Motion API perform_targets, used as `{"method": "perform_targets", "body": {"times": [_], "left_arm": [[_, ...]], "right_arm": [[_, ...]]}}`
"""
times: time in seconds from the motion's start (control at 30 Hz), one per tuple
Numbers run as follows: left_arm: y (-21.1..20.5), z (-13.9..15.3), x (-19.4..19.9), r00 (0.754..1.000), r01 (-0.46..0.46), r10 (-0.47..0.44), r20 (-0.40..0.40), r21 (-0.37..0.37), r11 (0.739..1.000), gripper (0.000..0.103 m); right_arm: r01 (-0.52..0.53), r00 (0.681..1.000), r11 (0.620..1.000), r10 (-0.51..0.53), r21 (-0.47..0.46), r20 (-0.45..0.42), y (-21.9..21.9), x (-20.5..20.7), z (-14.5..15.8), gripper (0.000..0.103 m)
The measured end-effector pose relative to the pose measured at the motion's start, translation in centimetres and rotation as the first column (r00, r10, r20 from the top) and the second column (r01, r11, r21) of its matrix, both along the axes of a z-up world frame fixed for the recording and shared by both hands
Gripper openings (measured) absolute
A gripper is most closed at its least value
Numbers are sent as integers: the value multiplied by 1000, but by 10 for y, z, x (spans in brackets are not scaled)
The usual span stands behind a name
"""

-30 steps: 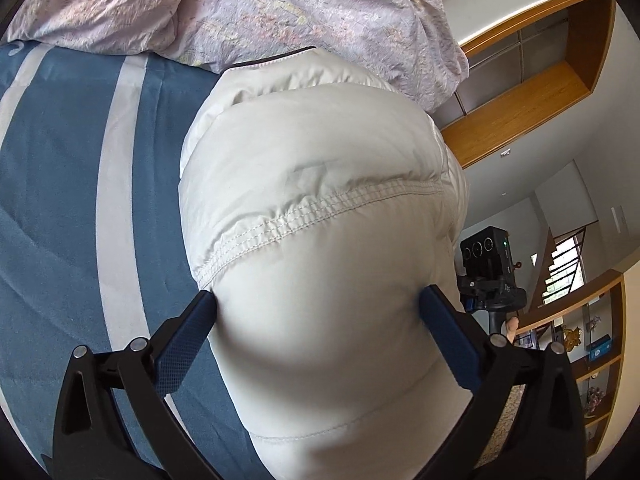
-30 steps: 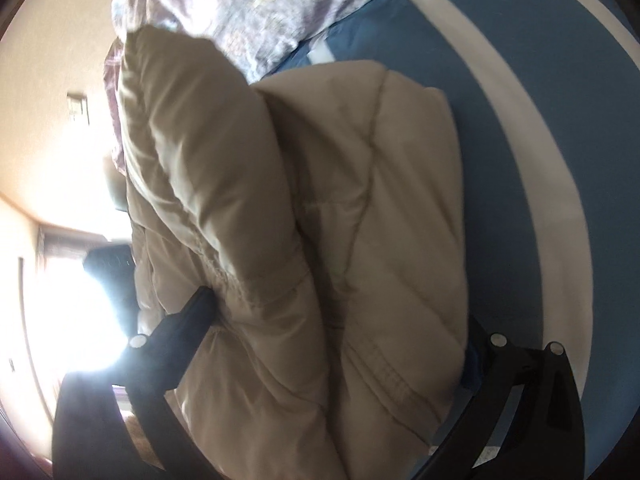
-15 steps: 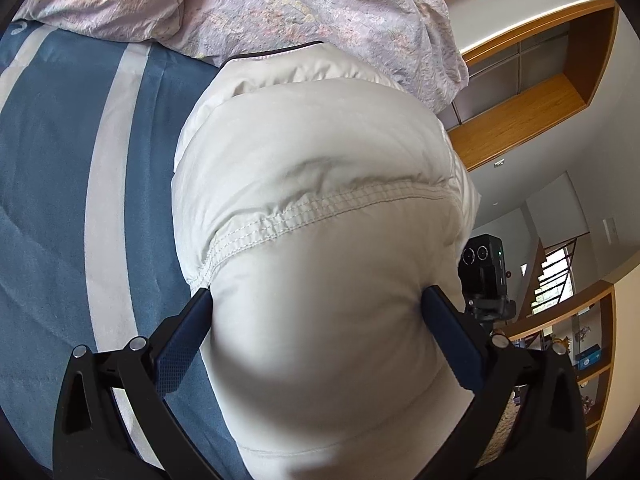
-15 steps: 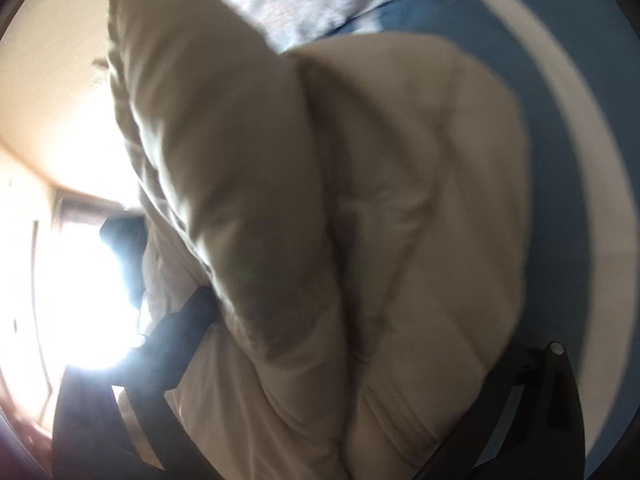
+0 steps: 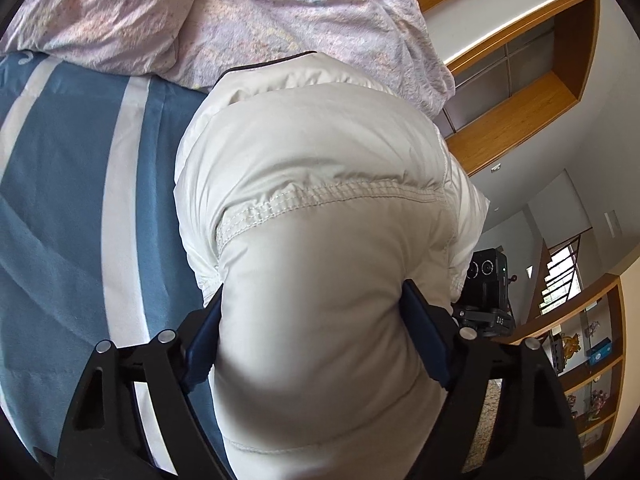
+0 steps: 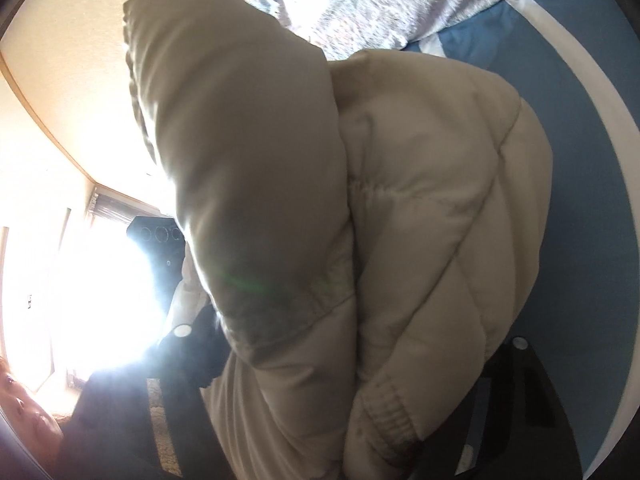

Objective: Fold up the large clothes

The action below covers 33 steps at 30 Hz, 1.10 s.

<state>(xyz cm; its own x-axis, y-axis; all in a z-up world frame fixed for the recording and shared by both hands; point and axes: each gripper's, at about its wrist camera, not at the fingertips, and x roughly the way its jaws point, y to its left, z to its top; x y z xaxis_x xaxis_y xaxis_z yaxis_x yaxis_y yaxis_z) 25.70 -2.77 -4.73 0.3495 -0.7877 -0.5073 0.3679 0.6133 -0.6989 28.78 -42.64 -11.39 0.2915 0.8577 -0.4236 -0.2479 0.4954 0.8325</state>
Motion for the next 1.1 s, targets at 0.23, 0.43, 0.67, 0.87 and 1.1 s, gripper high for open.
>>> {"method": "perform_targets", "body": {"times": [0.23,0.43,0.67,0.87,1.1], "left_arm": [[29,25,2,996,-60,60,73,-5,998,80],[66,41,10,984,-128,129,120,-11,992,80],[108,35,22,973,-201,198,116,13,979,80],[131,20,36,967,-236,234,103,13,972,80],[135,2,56,959,-269,258,114,95,958,84]], "right_arm": [[-34,998,999,33,24,50,38,16,23,67],[-67,995,998,65,21,76,82,44,42,67],[-107,993,994,107,-5,46,126,66,38,67],[-105,993,994,107,-36,45,155,75,37,66],[-9,1000,999,9,-47,-6,148,72,10,70]]}}
